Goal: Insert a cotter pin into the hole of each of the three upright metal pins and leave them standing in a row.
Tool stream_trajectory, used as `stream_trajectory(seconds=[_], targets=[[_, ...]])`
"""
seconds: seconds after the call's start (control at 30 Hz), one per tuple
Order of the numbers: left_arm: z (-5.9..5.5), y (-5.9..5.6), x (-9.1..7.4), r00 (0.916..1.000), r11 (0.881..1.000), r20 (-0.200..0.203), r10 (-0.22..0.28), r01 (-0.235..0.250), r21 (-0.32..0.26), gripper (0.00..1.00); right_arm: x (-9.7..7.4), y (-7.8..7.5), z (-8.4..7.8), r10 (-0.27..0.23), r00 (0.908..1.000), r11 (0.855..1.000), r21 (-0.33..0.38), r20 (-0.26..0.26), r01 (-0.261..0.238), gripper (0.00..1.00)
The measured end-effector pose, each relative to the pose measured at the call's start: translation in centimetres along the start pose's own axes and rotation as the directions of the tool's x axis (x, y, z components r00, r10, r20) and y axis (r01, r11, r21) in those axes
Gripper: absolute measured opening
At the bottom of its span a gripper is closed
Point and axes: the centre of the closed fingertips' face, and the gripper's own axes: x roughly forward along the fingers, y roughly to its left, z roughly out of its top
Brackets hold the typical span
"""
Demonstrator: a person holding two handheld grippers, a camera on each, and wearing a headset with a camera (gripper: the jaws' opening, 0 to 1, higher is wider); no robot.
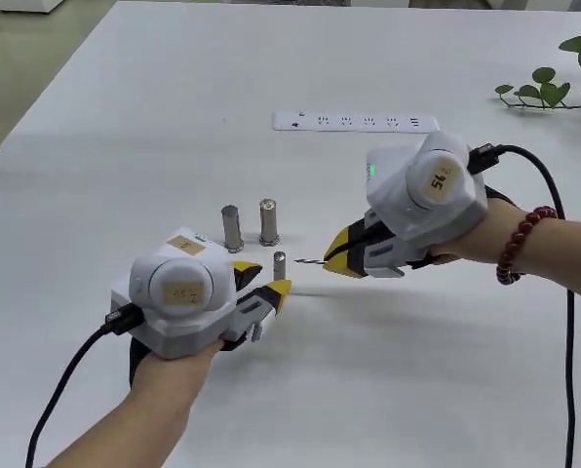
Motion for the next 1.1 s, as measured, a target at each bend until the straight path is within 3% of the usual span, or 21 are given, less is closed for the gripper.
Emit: stream_trajectory(seconds=[0.57, 0.83, 1.1], targets=[[-0.3, -0.3, 1.8, 0.9994, 1.0, -0.029, 0.02, -0.019, 0.023, 0.13, 0.8, -0.2, 0.5, 0.018, 0.9997, 1.0, -0.001, 0.017, -0.018, 0.0], [-0.4, 0.0, 2.1, 0.9987, 0.998, -0.038, 0.035, -0.033, 0.044, 0.06, 0.9, 0.1, 1.0, 0.02, 0.9996, 1.0, -0.011, 0.022, -0.02, 0.0], [-0.4, 0.1, 2.2, 0.9989, 0.996, -0.033, 0.034, -0.031, 0.079, 0.06, 1.3, -0.1, 1.3, 0.022, 0.9995, 0.999, -0.023, 0.025, -0.022, 0.0]])
